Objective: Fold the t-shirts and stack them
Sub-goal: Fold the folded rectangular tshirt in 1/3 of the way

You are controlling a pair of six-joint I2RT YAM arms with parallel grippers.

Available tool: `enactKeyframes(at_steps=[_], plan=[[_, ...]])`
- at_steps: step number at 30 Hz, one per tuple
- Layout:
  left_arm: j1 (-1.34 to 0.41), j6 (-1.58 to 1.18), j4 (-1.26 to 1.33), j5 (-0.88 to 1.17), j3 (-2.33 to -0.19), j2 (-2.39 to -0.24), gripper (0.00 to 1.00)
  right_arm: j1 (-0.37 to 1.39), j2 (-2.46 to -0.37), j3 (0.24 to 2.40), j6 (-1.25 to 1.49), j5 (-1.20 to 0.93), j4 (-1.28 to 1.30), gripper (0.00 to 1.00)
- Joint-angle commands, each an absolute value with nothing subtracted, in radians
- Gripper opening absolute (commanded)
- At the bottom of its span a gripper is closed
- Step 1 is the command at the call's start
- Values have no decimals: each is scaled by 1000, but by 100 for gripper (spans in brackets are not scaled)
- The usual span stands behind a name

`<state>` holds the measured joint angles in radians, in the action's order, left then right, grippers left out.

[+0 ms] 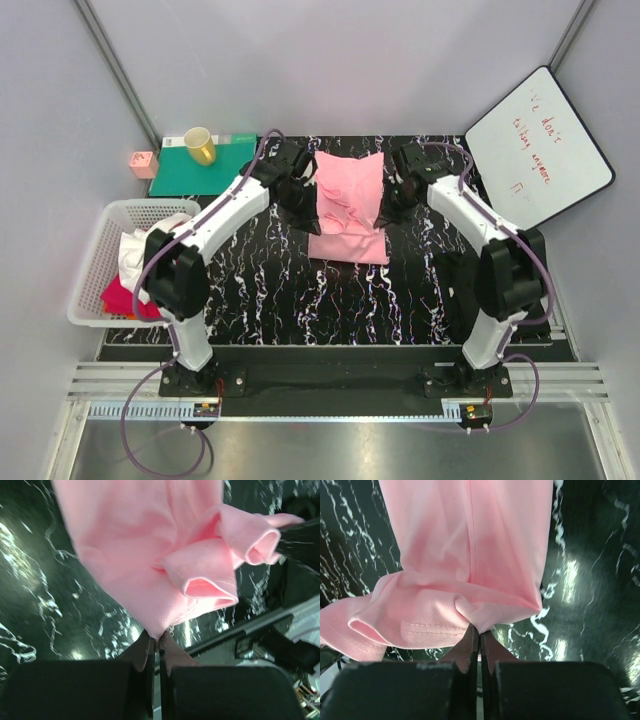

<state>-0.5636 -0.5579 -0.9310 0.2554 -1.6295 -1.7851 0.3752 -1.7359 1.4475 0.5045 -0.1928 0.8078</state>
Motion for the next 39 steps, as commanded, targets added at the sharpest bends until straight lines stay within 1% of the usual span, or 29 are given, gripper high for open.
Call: enactKeyframes(at_steps=[1, 6, 7, 8, 10, 11, 13, 14, 15, 16, 17, 18, 21, 26, 27, 29, 30, 31, 32, 36, 39], plan=[[-511, -522, -989, 230, -1765, -1896, 0, 353, -1877, 1627, 402, -156, 831, 0], [-470, -500, -1014, 241, -1925, -2060, 1, 339, -2069, 1822, 391, -134, 857, 0], [-463, -492, -1019, 242, -1952, -2086, 4, 334, -2094, 1845, 397, -126, 870, 0], [-457, -476, -1025, 251, -1979, -2111, 23, 330, -2117, 1871, 400, -118, 877, 0], [-436, -466, -1035, 281, -2045, -2166, 54, 318, -2183, 1939, 420, -100, 896, 0], [-419, -469, -1037, 287, -2057, -2174, 84, 314, -2221, 1965, 426, -89, 903, 0], [-405, -475, -1035, 285, -2065, -2163, 99, 302, -2250, 2041, 443, -81, 910, 1], [-400, -474, -1034, 285, -2063, -2154, 99, 299, -2262, 2068, 449, -80, 910, 23], [-391, -468, -1032, 284, -2051, -2131, 99, 298, -2275, 2116, 451, -77, 910, 34], [-388, -463, -1032, 282, -2039, -2116, 99, 298, -2276, 2137, 454, -65, 913, 49], [-385, -453, -1029, 284, -2028, -2100, 99, 296, -2273, 2154, 459, -61, 911, 59], [-384, -446, -1025, 287, -1998, -2068, 99, 296, -2264, 2184, 450, -67, 910, 76], [-382, -431, -1009, 299, -1901, -2002, 99, 298, -2212, 2184, 423, -104, 884, 100], [-382, -414, -976, 299, -1734, -1916, 99, 298, -2132, 2067, 382, -257, 839, 100], [-382, -413, -971, 298, -1691, -1896, 99, 298, -2116, 2002, 377, -325, 839, 100], [-382, -408, -965, 288, -1658, -1881, 99, 298, -2082, 1916, 374, -403, 798, 59], [-382, -407, -965, 279, -1634, -1867, 99, 299, -2069, 1816, 388, -467, 769, 31], [-382, -402, -966, 275, -1625, -1864, 99, 301, -2057, 1766, 422, -504, 702, 11], [-380, -399, -965, 272, -1617, -1861, 99, 301, -2045, 1684, 437, -567, 671, 0], [-376, -393, -966, 255, -1600, -1858, 99, 301, -2046, 1536, 528, -667, 523, 0], [-371, -390, -968, 253, -1603, -1859, 99, 301, -2085, 1490, 587, -725, 419, 0]])
